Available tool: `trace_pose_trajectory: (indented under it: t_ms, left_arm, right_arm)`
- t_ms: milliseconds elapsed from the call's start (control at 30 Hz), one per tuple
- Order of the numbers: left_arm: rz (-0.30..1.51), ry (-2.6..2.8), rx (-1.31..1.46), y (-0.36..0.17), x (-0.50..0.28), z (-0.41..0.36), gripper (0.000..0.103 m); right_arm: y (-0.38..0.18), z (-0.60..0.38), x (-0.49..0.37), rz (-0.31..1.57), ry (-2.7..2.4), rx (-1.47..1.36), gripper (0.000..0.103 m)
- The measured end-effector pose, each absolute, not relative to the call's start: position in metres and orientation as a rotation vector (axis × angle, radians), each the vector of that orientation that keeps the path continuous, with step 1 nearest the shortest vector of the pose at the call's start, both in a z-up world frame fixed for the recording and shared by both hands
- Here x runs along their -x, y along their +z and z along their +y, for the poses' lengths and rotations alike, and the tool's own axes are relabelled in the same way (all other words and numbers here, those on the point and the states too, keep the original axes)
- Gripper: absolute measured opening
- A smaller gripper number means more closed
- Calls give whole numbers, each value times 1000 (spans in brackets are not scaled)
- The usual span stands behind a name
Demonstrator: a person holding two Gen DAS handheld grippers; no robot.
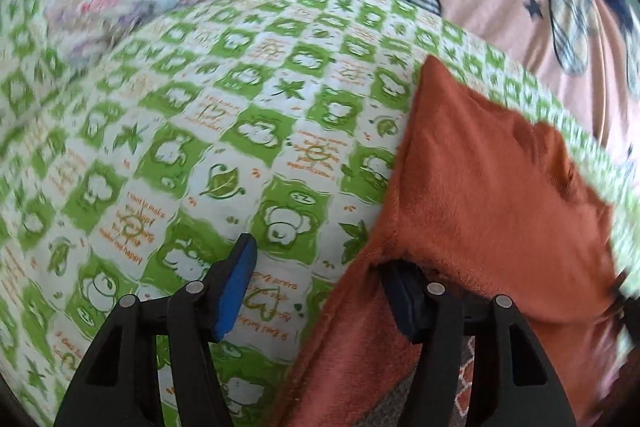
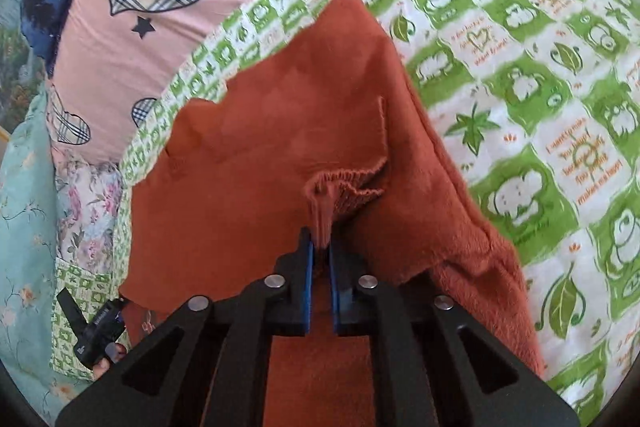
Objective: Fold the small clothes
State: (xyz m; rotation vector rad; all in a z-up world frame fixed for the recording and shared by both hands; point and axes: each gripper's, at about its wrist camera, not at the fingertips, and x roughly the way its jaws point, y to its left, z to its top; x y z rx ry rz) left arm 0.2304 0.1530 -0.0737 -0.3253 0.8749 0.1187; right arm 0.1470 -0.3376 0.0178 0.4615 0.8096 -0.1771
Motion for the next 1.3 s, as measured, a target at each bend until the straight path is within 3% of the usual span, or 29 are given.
trace_pose_trajectory:
  t_ms: [233,333,500,567,633,833,1100,1167,1200,1233,1267,1300]
  left_arm:
    - [845,5,567,-79,-222,190,62]
    - [880,-46,514,-71,-212,185,61]
    - [877,-149,356,-43,-196,177,64]
    - [862,-148,278,-30,-201,171,67]
    - [857,-162,210,-18,-220,161,75]
    - [845,-232,-83,6,-318,111,84]
    - [984,-335,-430,-36,-448,43,88]
    - [1044,-361,-443,-55,-462,38,87]
    - [1044,-377,-435,-60,-465,38,86]
    - [1027,-396,-421,-59,-464,39,74]
    - [1016,-424,-400,-58,-462,41,65]
    - [1000,-451,-384,-55,-458,42,41]
  right_arm:
    - [55,-334,-130,726,-234,-313,31]
    - [65,-329,-147,746,-189,-244,36]
    - [65,-312,-191,804,-107,-164,38]
    - [68,-307,-210,821,-80,-107,45]
    - [73,-302,-234,830,-63,-46,56]
    - [82,-295,-307,886,-17,206,68]
    - [45,-304,-367,1020,0,418,70]
    - [35,-305,-369,1022,-29,455,60]
    - [34,-305,-369,1019,-34,457,33]
    - [34,-305,-367,1012,-38,447,7]
    - [39,-306,-364,993,-40,429,8]
    - [46,-305,-359,955,-51,423,7]
